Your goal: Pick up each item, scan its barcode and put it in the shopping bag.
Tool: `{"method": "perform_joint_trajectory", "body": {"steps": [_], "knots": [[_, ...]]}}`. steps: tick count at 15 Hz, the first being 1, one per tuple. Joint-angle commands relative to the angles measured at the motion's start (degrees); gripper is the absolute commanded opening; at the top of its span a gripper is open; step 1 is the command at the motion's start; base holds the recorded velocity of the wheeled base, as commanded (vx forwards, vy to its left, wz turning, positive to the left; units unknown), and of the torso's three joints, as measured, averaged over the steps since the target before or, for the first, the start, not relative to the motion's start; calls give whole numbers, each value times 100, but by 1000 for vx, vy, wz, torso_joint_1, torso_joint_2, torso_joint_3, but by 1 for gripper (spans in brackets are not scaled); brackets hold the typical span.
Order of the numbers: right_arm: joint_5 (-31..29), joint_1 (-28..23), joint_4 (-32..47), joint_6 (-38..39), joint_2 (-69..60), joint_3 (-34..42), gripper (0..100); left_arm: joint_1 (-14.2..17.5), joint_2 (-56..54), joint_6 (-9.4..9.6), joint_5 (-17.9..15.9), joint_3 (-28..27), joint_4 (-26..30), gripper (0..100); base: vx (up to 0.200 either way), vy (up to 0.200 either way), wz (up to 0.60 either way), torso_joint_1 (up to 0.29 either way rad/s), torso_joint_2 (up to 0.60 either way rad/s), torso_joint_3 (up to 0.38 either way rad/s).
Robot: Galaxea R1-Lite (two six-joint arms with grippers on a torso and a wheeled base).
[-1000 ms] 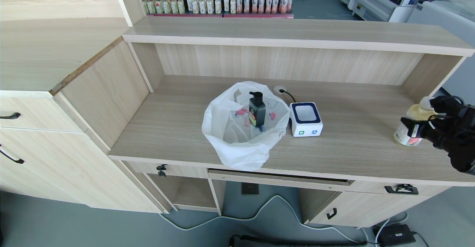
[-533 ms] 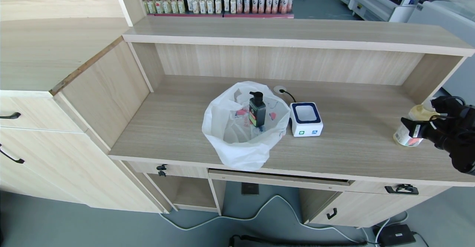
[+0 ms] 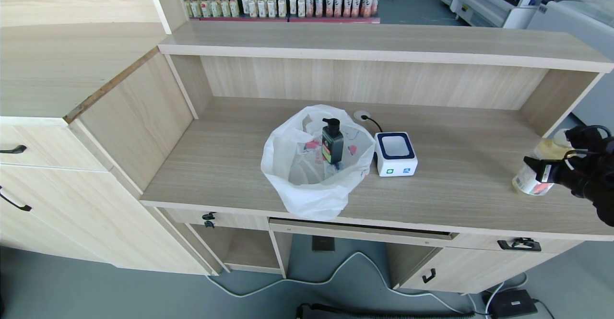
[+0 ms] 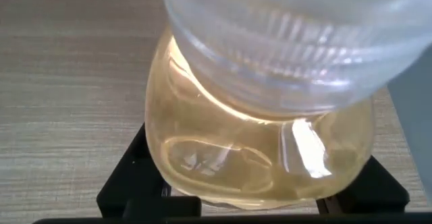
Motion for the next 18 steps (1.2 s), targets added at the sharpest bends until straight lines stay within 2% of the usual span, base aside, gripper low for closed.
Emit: {"method": "perform_joint_trajectory", "body": {"steps": [1,4,5,8,9,12,15,18], "knots": [[303,52,381,353,-918,154,0,0,-2,-1,3,1,-4,100,0,0,0,0,0,0],[1243,290,1119,1170,-1859,172,0,0,-2,-1,3,1,-4,100,0,0,0,0,0,0],[1973,527,1558,1741,-2553,312,0,0,-2,-1,3,1,-4,100,0,0,0,0,0,0],[3634,1204,1717,2884,-3836,708,0,0,-2,-1,3,1,-4,100,0,0,0,0,0,0],[3801,1634,1717,3165,-4188,769,0,0,-2,-1,3,1,-4,100,0,0,0,0,0,0],[3801,3085,1681,3938,-4838,743,0,0,-2,-1,3,1,-4,100,0,0,0,0,0,0],[3810,3911,1699,4334,-5128,594,0,0,-2,-1,3,1,-4,100,0,0,0,0,0,0],[3827,4289,1699,4571,-5260,506,0,0,-2,-1,3,1,-4,100,0,0,0,0,0,0]]}}
